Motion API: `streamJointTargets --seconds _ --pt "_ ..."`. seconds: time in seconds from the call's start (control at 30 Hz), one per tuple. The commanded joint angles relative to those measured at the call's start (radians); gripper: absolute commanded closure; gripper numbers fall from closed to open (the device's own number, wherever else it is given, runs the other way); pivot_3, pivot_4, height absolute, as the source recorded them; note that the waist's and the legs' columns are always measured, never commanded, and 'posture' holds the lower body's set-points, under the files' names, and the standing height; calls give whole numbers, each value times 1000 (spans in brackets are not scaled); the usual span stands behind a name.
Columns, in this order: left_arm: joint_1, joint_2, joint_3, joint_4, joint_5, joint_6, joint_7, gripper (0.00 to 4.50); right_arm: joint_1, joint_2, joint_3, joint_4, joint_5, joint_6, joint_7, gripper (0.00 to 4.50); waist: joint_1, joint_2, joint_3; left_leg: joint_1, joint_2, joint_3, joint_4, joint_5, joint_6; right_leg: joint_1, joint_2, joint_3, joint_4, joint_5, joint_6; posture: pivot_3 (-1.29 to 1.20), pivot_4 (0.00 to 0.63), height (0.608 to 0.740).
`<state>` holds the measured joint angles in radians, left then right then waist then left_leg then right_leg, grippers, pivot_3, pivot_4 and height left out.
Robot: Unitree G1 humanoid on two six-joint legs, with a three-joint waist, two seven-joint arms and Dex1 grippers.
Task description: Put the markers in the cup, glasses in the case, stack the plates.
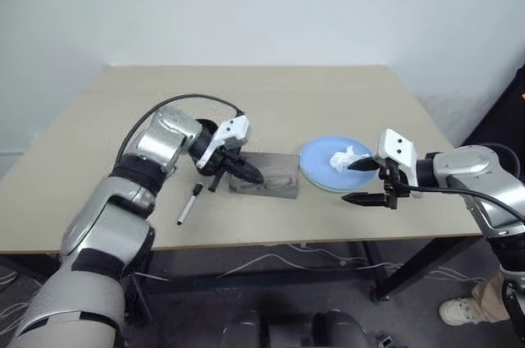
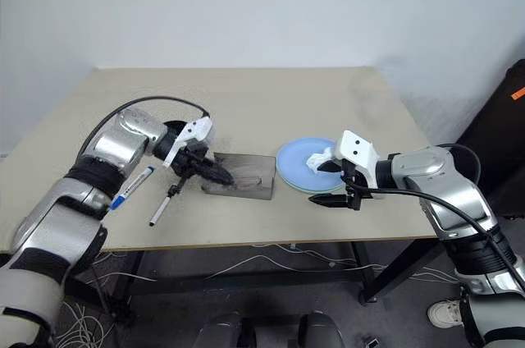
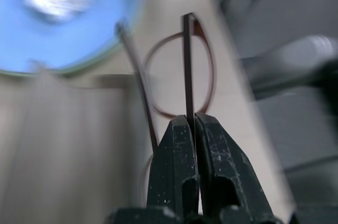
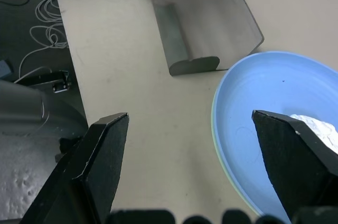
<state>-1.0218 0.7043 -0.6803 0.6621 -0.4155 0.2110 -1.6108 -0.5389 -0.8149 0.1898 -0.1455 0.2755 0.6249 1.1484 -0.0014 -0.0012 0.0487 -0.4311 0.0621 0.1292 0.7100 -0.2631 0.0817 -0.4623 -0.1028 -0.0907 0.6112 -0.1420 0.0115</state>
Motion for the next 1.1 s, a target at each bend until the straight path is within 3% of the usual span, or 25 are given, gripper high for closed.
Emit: streamJointTargets --seconds 0.03,0.2,0.5,0.77,0.87,1.1 --pt "29 47 -75 -125 -118 70 -4 4483 -14 -4 -26 -28 13 0 -5 440 2 0 0 0 0 0 0 0 0 0 0 0 0 0 0 0 0 737" --pt "78 63 -105 -146 -138 94 -4 4483 -12 -6 -28 -33 14 5 -5 440 5 0 0 0 0 0 1 0 0 1 0 0 0 0 0 0 0 737" --pt "133 10 -89 -23 -58 61 -4 4483 -15 -3 -23 -31 13 5 -3 440 5 0 0 0 0 0 2 0 0 1 0 -1 1 0 0 0 0 737" --pt "125 -69 8 161 83 -43 -4 4483 -16 -5 -24 -33 14 8 -2 440 0 0 0 1 0 1 2 0 -1 1 1 -1 1 0 0 0 0 737" --pt "98 -105 69 254 153 -109 7 3910 -13 -7 -25 -35 15 9 -1 440 0 0 0 1 -1 2 2 0 -2 0 1 -2 1 0 0 0 0 737" --pt "48 -154 170 373 260 -181 -3 1699 -9 -9 -27 -39 16 10 -1 440 6 0 0 0 0 1 2 -1 -1 0 -1 -2 1 0 0 0 0 737"
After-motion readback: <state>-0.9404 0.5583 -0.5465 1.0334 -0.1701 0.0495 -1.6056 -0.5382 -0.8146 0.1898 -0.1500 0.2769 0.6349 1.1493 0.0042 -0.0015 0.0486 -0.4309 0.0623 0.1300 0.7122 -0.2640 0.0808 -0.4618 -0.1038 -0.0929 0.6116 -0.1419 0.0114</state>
